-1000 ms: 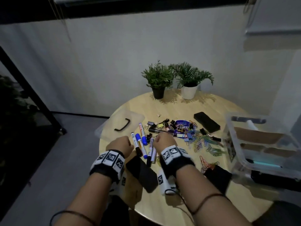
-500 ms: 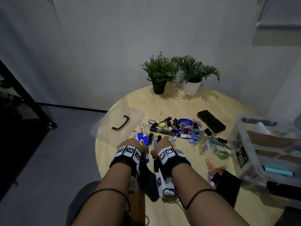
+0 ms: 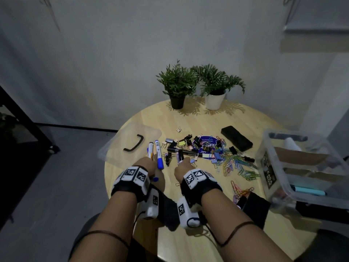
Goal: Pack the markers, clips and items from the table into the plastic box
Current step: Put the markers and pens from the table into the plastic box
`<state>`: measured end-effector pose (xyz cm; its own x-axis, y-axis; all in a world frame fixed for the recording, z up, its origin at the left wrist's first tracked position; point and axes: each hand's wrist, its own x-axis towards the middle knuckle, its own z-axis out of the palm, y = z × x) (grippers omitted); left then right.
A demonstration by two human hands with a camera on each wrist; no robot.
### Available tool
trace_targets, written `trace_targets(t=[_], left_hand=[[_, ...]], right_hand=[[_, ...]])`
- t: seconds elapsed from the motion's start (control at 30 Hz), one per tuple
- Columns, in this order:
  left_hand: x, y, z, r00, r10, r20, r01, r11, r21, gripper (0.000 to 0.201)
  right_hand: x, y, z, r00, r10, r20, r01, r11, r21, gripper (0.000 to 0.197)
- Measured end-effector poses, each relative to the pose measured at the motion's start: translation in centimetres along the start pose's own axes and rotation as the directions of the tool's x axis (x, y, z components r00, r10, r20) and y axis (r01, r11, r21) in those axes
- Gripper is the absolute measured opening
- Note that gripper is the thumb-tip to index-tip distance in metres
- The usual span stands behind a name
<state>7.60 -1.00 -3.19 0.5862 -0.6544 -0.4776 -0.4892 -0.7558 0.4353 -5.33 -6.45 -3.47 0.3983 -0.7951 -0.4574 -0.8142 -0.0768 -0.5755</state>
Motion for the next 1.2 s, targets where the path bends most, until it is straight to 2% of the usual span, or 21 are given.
trace_targets(t=[0.1, 0.17, 0.23, 0.3, 0.43, 0.5, 0.6, 0.73, 0.8, 0.83, 0.9, 0.97, 1.03, 1.07, 1.13, 1.17, 1.2], left_hand=[[-2.3, 0.1, -1.1, 0.999, 0.043, -0.007, -0.044, 0.968, -0.248, 0.026], [-4.3, 0.2, -1.7, 0.993, 0.114, 0.025, -0.096, 0.916, -0.390, 0.021], [-6.0, 0.2, -1.3, 0.973, 0.227, 0.032, -0.188, 0.871, -0.453, 0.021], [-7.1, 0.5, -0.6, 0.945, 0.326, 0.025, -0.288, 0.865, -0.412, 0.023], [-9.1, 2.5, 1.7, 0.896, 0.441, 0.046, -0.404, 0.856, -0.324, 0.035], [-10.0, 3.7, 3.1, 0.874, 0.481, 0.076, -0.449, 0.856, -0.256, 0.036], [-11.1, 4.9, 4.7, 0.849, 0.514, 0.122, -0.490, 0.853, -0.180, 0.032], [-11.8, 5.1, 6.0, 0.845, 0.505, 0.177, -0.486, 0.863, -0.141, 0.031], [-12.0, 4.6, 6.2, 0.843, 0.507, 0.180, -0.495, 0.862, -0.111, 0.029], [-12.2, 4.4, 6.1, 0.840, 0.514, 0.172, -0.505, 0.858, -0.097, 0.028], [-12.5, 3.7, 5.9, 0.840, 0.522, 0.149, -0.518, 0.853, -0.066, 0.024], [-12.8, 2.8, 5.6, 0.833, 0.532, 0.152, -0.535, 0.844, -0.019, 0.022], [-13.1, 2.0, 5.4, 0.828, 0.533, 0.173, -0.546, 0.837, 0.032, 0.022], [-13.3, 1.9, 5.2, 0.826, 0.533, 0.183, -0.550, 0.833, 0.060, 0.022], [-13.8, 2.7, 4.9, 0.815, 0.555, 0.168, -0.576, 0.806, 0.135, 0.021], [-14.2, 3.7, 4.8, 0.799, 0.585, 0.139, -0.601, 0.781, 0.170, 0.021], [-14.5, 5.1, 5.0, 0.774, 0.625, 0.101, -0.632, 0.749, 0.198, 0.022]], right_hand=[[-2.5, 0.7, -3.1, 0.994, -0.105, 0.014, 0.104, 0.993, 0.063, 0.052], [-4.9, 2.0, -6.4, 0.975, -0.213, -0.058, 0.219, 0.969, 0.117, 0.039], [-8.1, 3.8, -10.2, 0.936, -0.314, -0.157, 0.332, 0.938, 0.102, 0.029], [-11.4, 6.1, -14.1, 0.897, -0.371, -0.239, 0.386, 0.922, 0.021, 0.027], [-14.0, 13.1, -19.6, 0.863, -0.329, -0.384, 0.266, 0.941, -0.210, 0.028], [-14.0, 16.6, -20.9, 0.888, -0.260, -0.378, 0.160, 0.948, -0.276, 0.036], [-13.4, 20.7, -21.6, 0.947, -0.136, -0.291, 0.022, 0.932, -0.362, 0.038], [-12.7, 21.5, -21.5, 0.971, -0.038, -0.235, -0.074, 0.889, -0.452, 0.042], [-12.0, 21.0, -21.2, 0.991, 0.011, -0.136, -0.078, 0.864, -0.497, 0.035], [-11.6, 20.8, -21.0, 0.991, 0.044, -0.125, -0.100, 0.866, -0.490, 0.027], [-10.8, 21.0, -21.0, 0.991, 0.085, -0.107, -0.123, 0.896, -0.427, 0.033], [-11.0, 21.0, -21.4, 0.983, 0.097, -0.153, -0.144, 0.930, -0.339, 0.031], [-11.9, 21.6, -22.0, 0.951, 0.010, -0.309, -0.103, 0.953, -0.284, 0.031], [-12.4, 22.3, -22.2, 0.900, -0.064, -0.431, -0.054, 0.965, -0.255, 0.031], [-13.2, 24.1, -22.2, 0.753, -0.131, -0.645, -0.020, 0.975, -0.222, 0.032], [-13.5, 25.0, -21.9, 0.724, -0.101, -0.683, -0.056, 0.978, -0.203, 0.031], [-13.7, 25.9, -21.5, 0.737, -0.049, -0.674, -0.099, 0.979, -0.180, 0.032]])
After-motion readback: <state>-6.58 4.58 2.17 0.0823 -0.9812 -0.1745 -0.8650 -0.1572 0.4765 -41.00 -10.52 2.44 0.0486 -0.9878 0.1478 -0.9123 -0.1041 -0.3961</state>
